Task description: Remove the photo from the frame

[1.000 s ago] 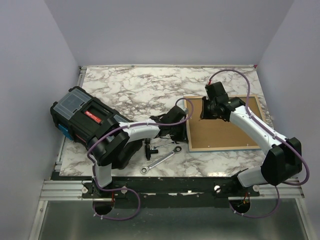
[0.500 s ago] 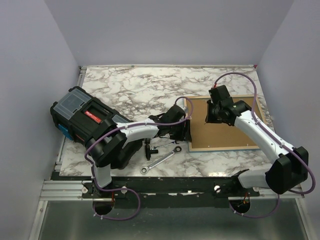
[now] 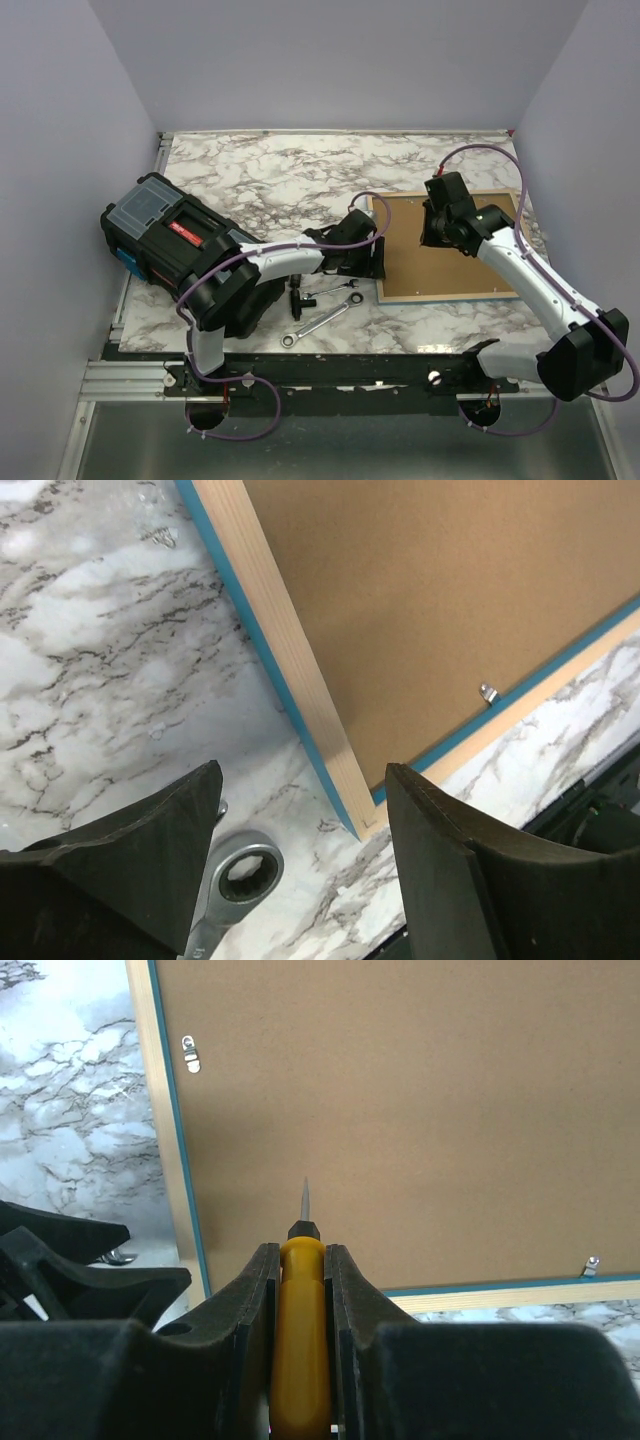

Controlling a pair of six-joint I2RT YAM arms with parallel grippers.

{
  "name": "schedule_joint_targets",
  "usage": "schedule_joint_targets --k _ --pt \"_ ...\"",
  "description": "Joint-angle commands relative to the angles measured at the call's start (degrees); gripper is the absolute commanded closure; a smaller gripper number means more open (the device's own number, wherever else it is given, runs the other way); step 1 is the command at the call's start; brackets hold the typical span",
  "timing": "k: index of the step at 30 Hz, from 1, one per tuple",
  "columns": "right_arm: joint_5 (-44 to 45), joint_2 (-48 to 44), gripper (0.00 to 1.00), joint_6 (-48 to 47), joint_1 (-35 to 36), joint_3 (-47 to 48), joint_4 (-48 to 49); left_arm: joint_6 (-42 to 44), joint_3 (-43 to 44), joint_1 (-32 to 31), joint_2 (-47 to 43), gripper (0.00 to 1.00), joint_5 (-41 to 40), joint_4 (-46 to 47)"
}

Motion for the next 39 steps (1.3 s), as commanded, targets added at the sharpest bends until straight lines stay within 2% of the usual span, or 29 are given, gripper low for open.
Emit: schedule_joint_targets --k 1,10,13,18,26,28,29,32,34,39 --pt "3.62 -2.27 1.0 0.85 -0.06 0.88 -1.81 -0.06 2.34 -0.92 2.73 0.31 -5.75 -3.04" --pt "4.41 -3.7 1.0 1.22 -0.06 -0.78 -1.39 1.05 3.97 -2.09 6.76 0.37 -8.34 -4.87" --pt "4.4 -4.67 1.0 1.42 -0.06 -1.29 -1.2 1.8 4.6 -2.08 7.64 0.45 -8.35 -5.16" --pt "4.33 -5.76 1.0 1.35 -0.06 -1.89 -0.59 3.5 5.94 -2.16 7.68 0.64 -12.66 -7.88" --pt "4.85 -6.5 1.0 1.19 -0.1 -2.28 -0.9 6.57 9.24 -2.09 8.33 0.76 -16.66 -11.35" --pt "5.07 -6.86 1.0 1.35 -0.06 -2.59 -0.99 7.24 10.3 -2.09 8.46 0.75 -16.26 -11.83" --pt "5.03 -6.93 1.0 1.31 -0.06 -2.66 -0.96 7.4 10.47 -2.09 8.42 0.71 -15.34 -11.64" --pt "5.09 -7.25 1.0 1.44 -0.06 -2.99 -0.97 6.42 9.89 -2.09 7.58 0.55 -12.07 -9.98" --pt "4.98 -7.21 1.0 1.37 -0.06 -3.04 -0.98 5.31 8.94 -2.18 6.71 0.48 -10.04 -8.34" --pt "4.4 -7.14 1.0 1.31 -0.06 -3.12 -0.86 3.38 9.0 -2.59 6.59 0.39 -8.84 -7.15"
